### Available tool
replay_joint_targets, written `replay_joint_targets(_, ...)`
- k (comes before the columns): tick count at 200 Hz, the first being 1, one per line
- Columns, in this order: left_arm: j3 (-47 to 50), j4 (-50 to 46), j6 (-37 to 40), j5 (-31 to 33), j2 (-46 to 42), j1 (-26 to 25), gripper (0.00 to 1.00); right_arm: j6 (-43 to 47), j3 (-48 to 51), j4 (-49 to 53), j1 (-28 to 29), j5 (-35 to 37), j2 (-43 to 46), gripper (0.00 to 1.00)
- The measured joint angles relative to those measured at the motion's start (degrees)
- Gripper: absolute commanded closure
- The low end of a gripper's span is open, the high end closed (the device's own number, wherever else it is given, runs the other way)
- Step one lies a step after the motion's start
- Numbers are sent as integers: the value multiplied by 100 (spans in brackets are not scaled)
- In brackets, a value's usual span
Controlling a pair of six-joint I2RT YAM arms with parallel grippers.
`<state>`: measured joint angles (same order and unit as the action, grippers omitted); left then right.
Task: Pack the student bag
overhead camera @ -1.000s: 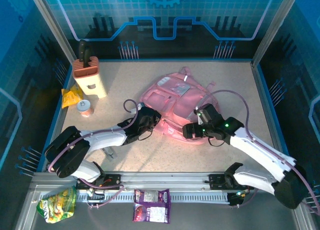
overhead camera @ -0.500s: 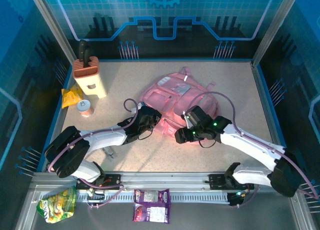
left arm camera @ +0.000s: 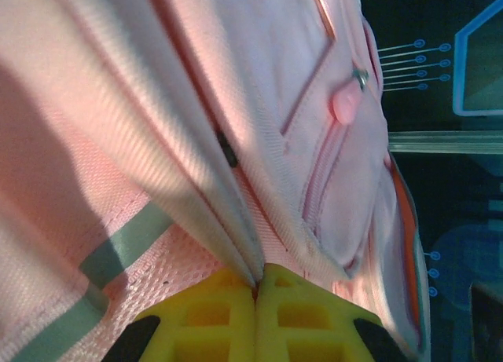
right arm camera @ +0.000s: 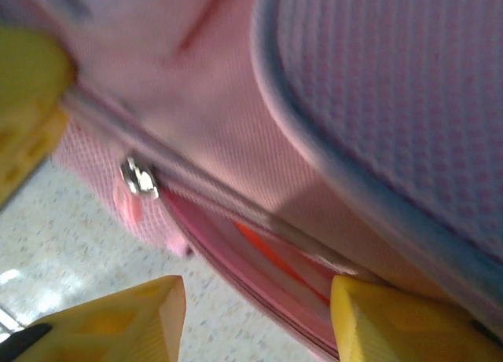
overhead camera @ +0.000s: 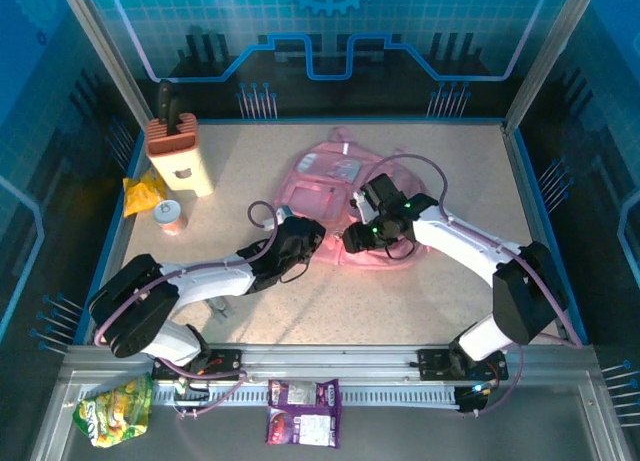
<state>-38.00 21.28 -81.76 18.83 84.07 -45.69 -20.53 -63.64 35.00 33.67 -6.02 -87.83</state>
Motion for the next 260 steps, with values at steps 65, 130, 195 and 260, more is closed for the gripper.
replay_joint_targets(65,0,472,-372,-214,221,-291,100,37,0,-188,374,745,588,42)
replay_joint_targets(130,4,470,-372,-214,223,-291,100,-896,378,-258,1261,1646,654,61)
replay_joint_targets(195,4,474,-367,-210,223,-291,100,-1252,431,-557,1274,1908,39,66)
replay_joint_targets(260,4,468,-271,-197,175,-291,100,-1259,588,-955,1272,2068,-7,73)
